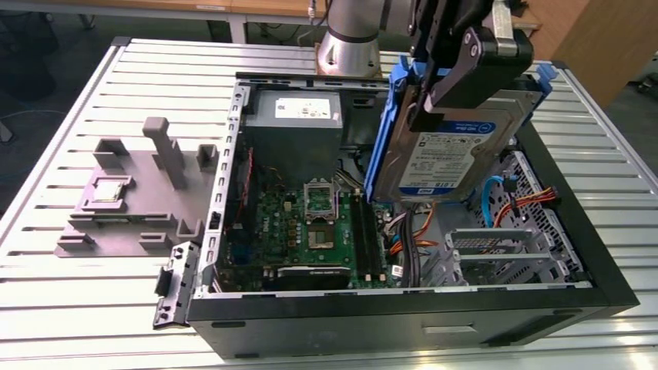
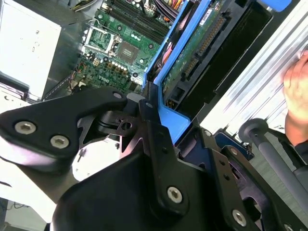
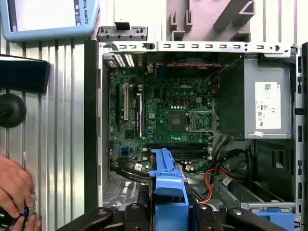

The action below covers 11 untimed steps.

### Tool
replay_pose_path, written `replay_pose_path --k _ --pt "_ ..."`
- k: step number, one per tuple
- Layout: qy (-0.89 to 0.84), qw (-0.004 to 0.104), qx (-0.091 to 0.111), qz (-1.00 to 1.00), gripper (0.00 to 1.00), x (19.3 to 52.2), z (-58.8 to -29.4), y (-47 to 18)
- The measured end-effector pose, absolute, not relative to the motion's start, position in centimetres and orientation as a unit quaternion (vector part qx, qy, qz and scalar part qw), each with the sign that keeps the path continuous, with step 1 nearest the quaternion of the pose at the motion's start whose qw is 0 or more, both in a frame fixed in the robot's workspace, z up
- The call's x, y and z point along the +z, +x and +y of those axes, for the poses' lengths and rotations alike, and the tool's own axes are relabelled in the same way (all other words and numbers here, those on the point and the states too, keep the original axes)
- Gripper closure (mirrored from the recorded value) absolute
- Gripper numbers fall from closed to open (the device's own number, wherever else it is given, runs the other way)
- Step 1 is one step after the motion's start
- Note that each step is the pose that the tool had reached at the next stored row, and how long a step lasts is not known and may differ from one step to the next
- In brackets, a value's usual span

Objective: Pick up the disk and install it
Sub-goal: 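Insert the disk into the insertion slot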

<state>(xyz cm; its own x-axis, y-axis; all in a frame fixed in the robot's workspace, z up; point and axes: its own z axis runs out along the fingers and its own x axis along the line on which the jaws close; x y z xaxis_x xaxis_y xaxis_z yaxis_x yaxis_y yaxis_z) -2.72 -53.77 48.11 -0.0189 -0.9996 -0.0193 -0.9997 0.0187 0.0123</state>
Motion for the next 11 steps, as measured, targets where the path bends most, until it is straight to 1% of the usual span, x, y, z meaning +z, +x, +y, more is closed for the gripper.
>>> replay_pose_path --k 8,11 --pt "-0.7 0.003 0.011 0.714 0.63 48.1 -53.8 -2.2" --pt "-0.7 0.003 0.011 0.714 0.63 48.1 -53.8 -0.1"
